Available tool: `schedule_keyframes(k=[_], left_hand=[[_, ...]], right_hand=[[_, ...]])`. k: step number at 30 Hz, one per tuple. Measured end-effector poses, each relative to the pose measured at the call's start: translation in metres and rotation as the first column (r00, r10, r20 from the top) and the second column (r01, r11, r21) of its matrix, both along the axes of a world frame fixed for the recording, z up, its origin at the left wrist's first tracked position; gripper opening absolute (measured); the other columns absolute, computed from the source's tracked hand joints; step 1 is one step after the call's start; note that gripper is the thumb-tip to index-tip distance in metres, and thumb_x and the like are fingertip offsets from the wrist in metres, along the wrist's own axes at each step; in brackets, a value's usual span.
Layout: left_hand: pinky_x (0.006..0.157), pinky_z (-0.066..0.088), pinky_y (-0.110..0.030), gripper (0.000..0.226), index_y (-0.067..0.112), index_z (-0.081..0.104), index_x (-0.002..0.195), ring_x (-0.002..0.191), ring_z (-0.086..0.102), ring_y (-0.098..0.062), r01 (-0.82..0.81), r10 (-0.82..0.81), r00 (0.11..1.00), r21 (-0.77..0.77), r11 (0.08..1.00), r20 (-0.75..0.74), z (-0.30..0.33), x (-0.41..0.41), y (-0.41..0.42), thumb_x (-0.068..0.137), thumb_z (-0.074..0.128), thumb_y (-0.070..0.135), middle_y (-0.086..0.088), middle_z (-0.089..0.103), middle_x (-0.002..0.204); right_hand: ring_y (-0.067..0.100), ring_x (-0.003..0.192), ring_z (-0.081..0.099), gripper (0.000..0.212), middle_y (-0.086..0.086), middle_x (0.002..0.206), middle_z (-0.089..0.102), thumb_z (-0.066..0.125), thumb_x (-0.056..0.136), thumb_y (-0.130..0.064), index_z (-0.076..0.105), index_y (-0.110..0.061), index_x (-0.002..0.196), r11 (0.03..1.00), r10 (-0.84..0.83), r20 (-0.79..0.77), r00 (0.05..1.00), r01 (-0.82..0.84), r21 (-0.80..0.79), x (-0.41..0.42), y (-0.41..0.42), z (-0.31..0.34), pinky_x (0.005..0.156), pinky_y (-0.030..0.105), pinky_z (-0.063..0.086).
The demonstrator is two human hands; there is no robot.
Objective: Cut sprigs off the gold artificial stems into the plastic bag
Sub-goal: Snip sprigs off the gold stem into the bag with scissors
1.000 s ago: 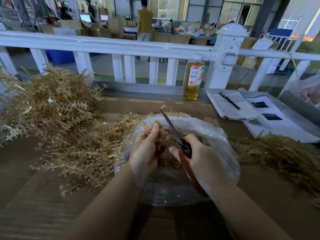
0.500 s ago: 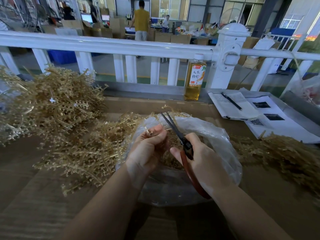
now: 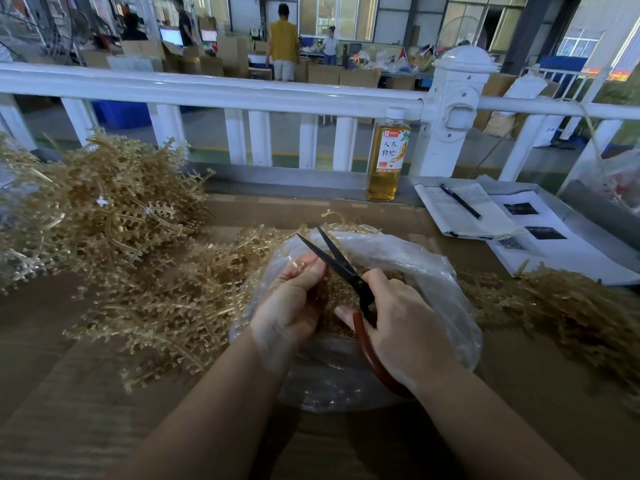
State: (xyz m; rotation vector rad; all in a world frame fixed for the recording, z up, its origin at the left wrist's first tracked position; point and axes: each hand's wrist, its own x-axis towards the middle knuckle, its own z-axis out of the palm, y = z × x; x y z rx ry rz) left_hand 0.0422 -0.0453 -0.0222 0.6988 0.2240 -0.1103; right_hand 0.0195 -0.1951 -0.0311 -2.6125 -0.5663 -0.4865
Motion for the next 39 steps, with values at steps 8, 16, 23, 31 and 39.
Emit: schedule_keyframes(k=[8, 16, 23, 31, 39], left_hand=[[0.056, 0.056, -0.026, 0.012, 0.004, 0.066, 0.088, 0.066, 0.070, -0.016, 0.041, -0.041, 0.999, -0.003, 0.999, 0.026, -0.004, 0.000, 0.001, 0.086, 0.054, 0.002, -0.008, 0.071, 0.076], [0.065, 0.059, -0.029, 0.014, 0.005, 0.065, 0.091, 0.073, 0.069, -0.017, 0.080, -0.080, 0.997, -0.001, 0.997, 0.020, -0.006, 0.002, 0.004, 0.079, 0.058, 0.007, -0.009, 0.068, 0.084], [0.056, 0.056, -0.026, 0.017, 0.006, 0.065, 0.081, 0.065, 0.069, -0.015, 0.001, -0.001, 1.000, 0.001, 1.000, 0.007, -0.009, 0.006, 0.000, 0.090, 0.052, 0.002, -0.007, 0.069, 0.074], [0.056, 0.053, -0.024, 0.023, 0.006, 0.068, 0.078, 0.062, 0.066, -0.014, -0.001, 0.001, 1.000, -0.012, 1.000, 0.005, -0.003, 0.004, 0.000, 0.088, 0.050, -0.004, -0.007, 0.069, 0.075], [0.076, 0.055, -0.026, 0.034, 0.007, 0.062, 0.097, 0.083, 0.064, -0.019, -0.044, 0.019, 0.989, 0.173, 0.984, 0.145, 0.004, -0.003, 0.003, 0.081, 0.049, -0.020, -0.013, 0.062, 0.091]], right_hand=[[0.014, 0.087, 0.051, 0.039, -0.004, 0.088, 0.055, 0.044, 0.090, -0.059, 0.045, -0.024, 0.109, 1.000, -0.003, -0.030, 1.000, 0.003, -0.015, 0.001, 0.003, -0.002, 0.076, 0.028, 0.046], [0.016, 0.082, 0.053, 0.040, -0.003, 0.085, 0.056, 0.046, 0.090, -0.058, 0.048, -0.023, 0.109, 1.000, -0.004, 0.005, 1.000, 0.004, -0.019, 0.003, 0.005, -0.003, 0.073, 0.031, 0.049], [0.015, 0.064, 0.056, 0.036, -0.002, 0.072, 0.059, 0.057, 0.088, -0.053, 0.057, -0.019, 0.100, 0.996, -0.056, 0.130, 0.990, 0.064, -0.058, 0.003, 0.007, -0.002, 0.056, 0.021, 0.040], [0.010, 0.069, 0.059, 0.036, -0.009, 0.076, 0.060, 0.051, 0.088, -0.059, 0.050, -0.025, 0.100, 0.998, -0.035, -0.043, 0.998, 0.037, 0.046, 0.003, 0.001, 0.000, 0.061, 0.021, 0.048], [-0.002, 0.057, 0.053, 0.024, -0.012, 0.059, 0.053, 0.059, 0.086, -0.053, 0.048, -0.032, 0.086, 0.960, -0.049, -0.113, 0.992, 0.079, 0.270, 0.000, -0.005, 0.006, 0.058, 0.010, 0.040]])
